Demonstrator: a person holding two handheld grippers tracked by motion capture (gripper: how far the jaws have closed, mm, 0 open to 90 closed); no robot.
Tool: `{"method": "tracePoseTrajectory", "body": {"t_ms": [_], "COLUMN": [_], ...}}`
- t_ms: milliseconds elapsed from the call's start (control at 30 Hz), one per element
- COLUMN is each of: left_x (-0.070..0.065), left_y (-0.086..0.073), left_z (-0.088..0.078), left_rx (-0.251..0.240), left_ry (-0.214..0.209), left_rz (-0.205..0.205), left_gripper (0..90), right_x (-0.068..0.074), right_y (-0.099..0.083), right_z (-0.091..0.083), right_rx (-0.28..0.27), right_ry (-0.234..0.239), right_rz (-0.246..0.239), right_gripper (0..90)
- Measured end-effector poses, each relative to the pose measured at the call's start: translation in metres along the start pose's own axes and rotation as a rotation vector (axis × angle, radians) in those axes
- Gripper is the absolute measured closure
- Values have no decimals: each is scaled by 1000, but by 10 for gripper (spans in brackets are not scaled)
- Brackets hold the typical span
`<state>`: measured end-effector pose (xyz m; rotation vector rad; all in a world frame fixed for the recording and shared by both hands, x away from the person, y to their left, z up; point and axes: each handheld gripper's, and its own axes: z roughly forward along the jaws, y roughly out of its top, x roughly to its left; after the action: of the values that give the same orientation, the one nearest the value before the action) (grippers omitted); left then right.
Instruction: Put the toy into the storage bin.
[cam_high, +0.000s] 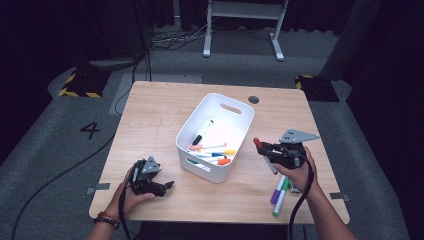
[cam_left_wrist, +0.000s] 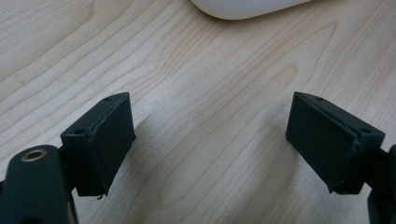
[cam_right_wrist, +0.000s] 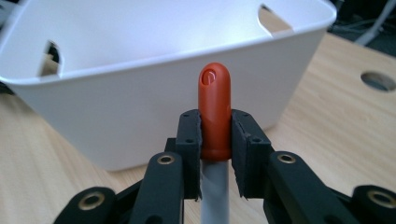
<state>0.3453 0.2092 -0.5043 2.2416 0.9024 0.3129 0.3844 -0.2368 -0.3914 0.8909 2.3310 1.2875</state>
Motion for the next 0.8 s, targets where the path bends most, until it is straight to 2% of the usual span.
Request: {"method": "tracePoseTrajectory", "body": {"t_ms": [233, 467, 667, 800], "left_x": [0, 0, 0, 0], "left_y": [0, 0, 0, 0], "left_z": [0, 0, 0, 0], "left_rx": [1, 2, 2, 2], "left_ry": [6, 4, 4, 4], "left_rz": [4, 3, 3, 3], "left_gripper": [154, 154, 154, 154], "right_x": [6, 12, 21, 30], "right_y": [28, 54, 83, 96], "right_z": [-16, -22, -16, -7], "right_rx": [-44, -54, -56, -42], "right_ry": [58, 75, 103, 117], "right_rz": [-62, -94, -137, -170], "right_gripper": [747, 747, 748, 747]}}
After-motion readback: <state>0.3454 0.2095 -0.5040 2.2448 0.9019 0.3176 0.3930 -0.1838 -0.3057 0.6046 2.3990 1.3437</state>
